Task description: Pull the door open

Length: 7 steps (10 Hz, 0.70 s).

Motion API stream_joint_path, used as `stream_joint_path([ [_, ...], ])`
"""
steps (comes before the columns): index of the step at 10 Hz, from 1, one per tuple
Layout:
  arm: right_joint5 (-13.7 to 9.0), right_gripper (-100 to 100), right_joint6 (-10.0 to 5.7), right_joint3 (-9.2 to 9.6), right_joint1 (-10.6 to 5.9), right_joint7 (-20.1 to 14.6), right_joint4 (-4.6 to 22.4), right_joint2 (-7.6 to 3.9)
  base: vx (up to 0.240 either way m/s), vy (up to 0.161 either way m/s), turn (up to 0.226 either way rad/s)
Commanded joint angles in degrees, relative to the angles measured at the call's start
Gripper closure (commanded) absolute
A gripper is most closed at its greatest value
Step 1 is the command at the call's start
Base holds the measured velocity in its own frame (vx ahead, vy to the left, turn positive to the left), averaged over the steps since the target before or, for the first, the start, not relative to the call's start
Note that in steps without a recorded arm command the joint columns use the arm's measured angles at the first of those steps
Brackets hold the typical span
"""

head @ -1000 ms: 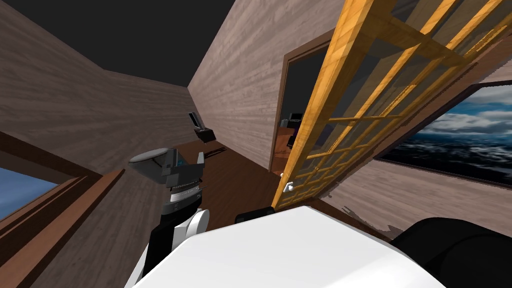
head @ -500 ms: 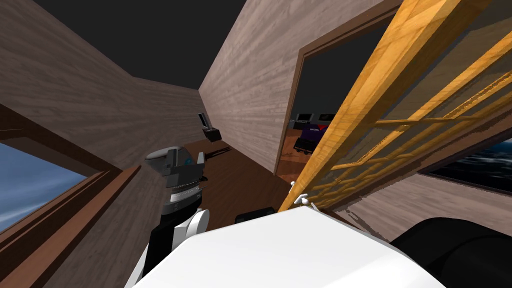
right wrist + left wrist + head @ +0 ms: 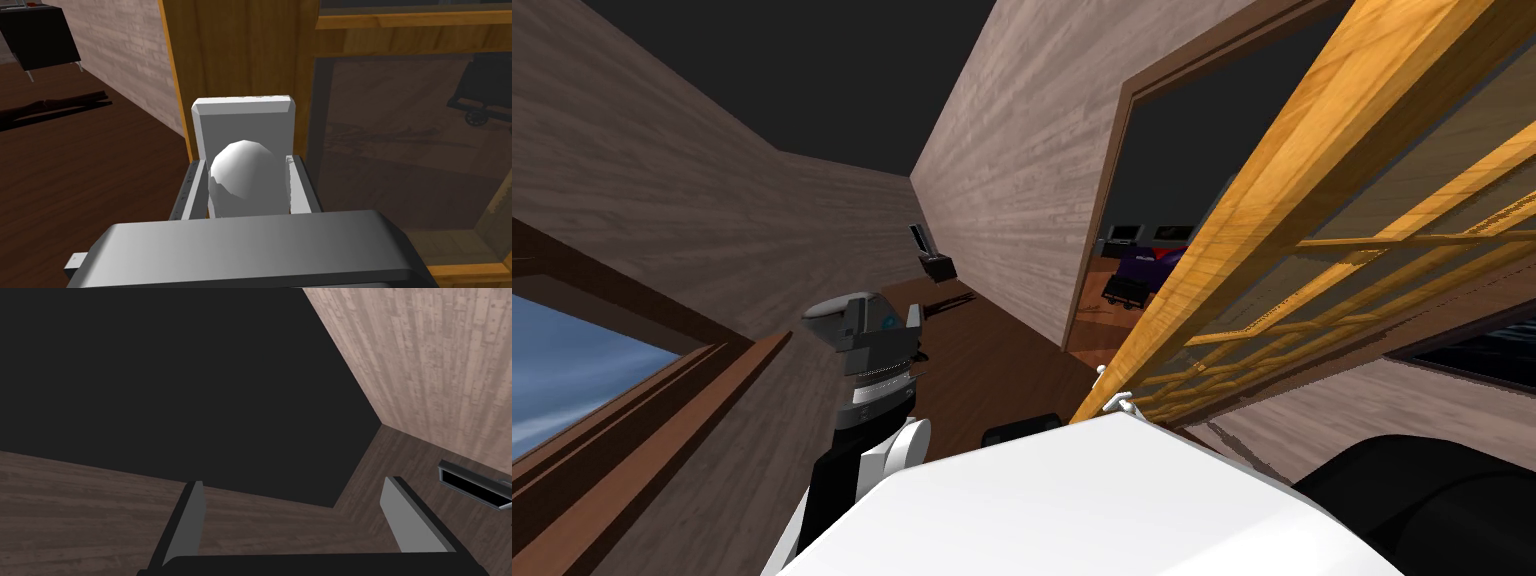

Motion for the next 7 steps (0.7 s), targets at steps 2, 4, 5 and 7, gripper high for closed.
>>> stream_joint_path([
  [2, 0.21, 100, -0.04, 0.33, 0.09, 0.0, -0.1, 0.26, -0.003, -0.006, 0.009],
  [4, 0.21, 100, -0.04, 0.33, 0.09, 0.0, -0.1, 0.26, 0.0, 0.0, 0.0],
  [5, 0.14, 100, -1.06, 0.25, 0.33, -0.08, 0.76, 0.46, -0.05, -0.028, 0.186],
  [7, 0.24, 100, -2.61, 0.49, 0.86, -0.19, 1.99, 1.08, -0.143, -0.041, 0.271],
])
